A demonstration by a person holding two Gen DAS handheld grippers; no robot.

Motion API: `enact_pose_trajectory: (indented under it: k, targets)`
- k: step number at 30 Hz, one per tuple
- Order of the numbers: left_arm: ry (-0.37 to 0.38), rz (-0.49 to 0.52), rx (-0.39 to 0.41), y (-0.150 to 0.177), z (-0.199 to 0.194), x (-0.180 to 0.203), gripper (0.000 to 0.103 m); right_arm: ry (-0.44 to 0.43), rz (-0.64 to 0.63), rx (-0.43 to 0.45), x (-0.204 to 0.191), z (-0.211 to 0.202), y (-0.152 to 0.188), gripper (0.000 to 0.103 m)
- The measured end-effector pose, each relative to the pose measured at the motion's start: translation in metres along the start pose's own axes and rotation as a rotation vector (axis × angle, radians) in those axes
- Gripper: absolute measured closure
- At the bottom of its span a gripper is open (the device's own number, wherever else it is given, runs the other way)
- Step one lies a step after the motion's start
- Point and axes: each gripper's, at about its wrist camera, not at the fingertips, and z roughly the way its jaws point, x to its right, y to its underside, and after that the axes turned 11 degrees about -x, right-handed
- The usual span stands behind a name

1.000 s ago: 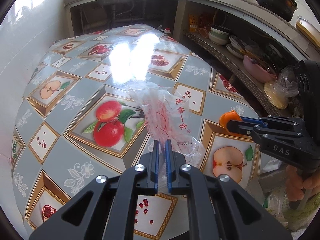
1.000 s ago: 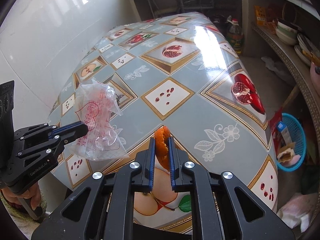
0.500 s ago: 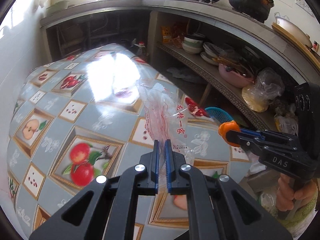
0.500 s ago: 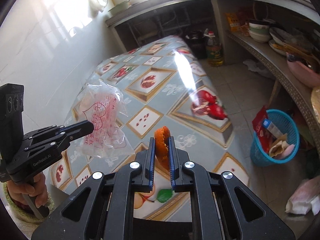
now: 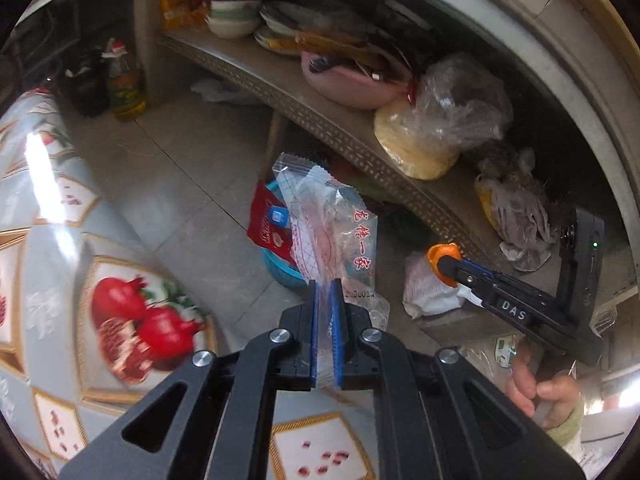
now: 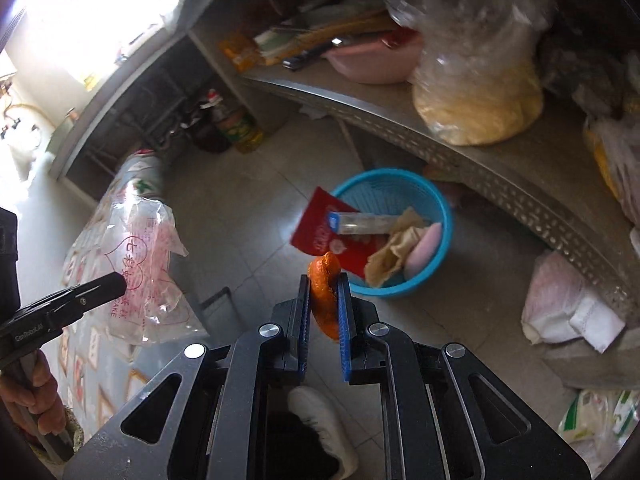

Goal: Collect trash
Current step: 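Carry the bag and peel to the blue wastebasket with both tools, then open both tools to drop the bag and peel into the wastebasket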

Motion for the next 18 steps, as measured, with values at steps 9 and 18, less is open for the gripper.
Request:
enact_pose_trajectory:
  k: [9, 18]
  targets:
    - [-0.04, 0.004, -0.12, -0.095, 0.103, 0.011, 0.094, 0.0, 0.132, -0.051, 0.042, 0.098, -0.062, 0.087]
    - [0.002, -0.082, -0.14, -0.116, 0.128, -0.008, 0.052, 0.058, 0.307, -0.057, 0.09, 0.169, -0.068, 0.051]
